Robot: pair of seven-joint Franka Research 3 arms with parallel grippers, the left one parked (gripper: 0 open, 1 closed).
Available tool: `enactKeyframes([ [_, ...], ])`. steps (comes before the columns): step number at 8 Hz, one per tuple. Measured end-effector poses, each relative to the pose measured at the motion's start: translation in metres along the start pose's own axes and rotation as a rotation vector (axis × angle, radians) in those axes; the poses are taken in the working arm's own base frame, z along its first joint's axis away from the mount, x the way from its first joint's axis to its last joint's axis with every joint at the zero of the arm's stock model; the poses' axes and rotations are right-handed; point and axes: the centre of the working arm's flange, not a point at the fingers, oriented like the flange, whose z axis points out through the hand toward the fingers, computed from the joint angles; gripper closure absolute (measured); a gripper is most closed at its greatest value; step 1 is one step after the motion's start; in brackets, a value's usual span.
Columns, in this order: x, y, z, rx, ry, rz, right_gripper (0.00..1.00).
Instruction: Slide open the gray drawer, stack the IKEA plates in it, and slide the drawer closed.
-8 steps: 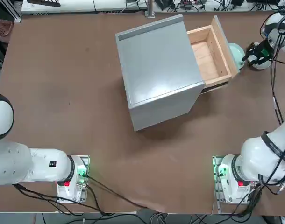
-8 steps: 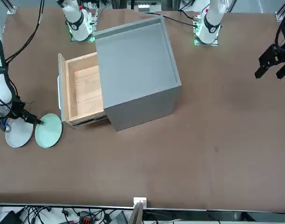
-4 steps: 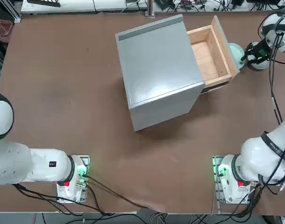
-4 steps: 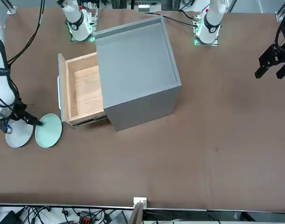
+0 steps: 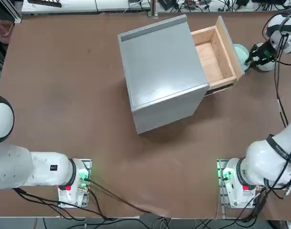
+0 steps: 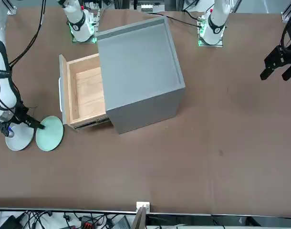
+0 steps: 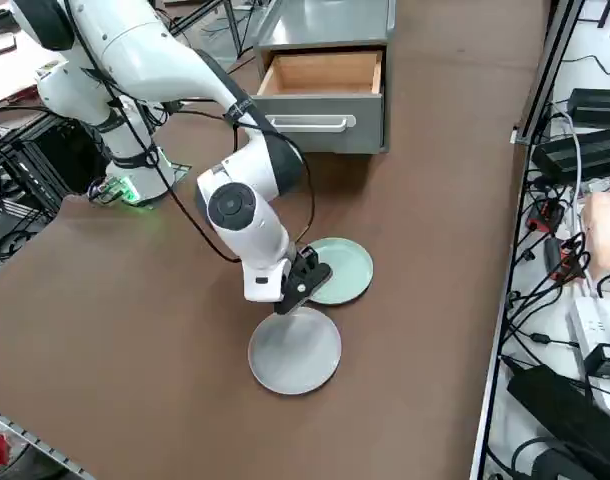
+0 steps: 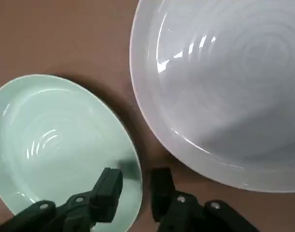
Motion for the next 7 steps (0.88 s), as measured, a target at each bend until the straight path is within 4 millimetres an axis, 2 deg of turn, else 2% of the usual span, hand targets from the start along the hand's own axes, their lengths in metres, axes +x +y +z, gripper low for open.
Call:
enactKeyframes([
  [2, 0.000, 0.002, 0.003, -0.003, 0.003, 0.002, 0.67],
  [3, 0.001, 0.002, 0.003, -0.003, 0.003, 0.003, 0.74],
  [4, 0.001, 0.003, 0.002, -0.004, 0.005, 0.003, 0.84],
  [5, 0.003, 0.002, 0.000, -0.003, 0.011, 0.000, 0.99],
  [6, 0.006, -0.002, -0.007, 0.000, 0.020, -0.008, 1.00],
  [7, 0.010, -0.012, -0.025, 0.012, 0.019, -0.023, 1.00],
])
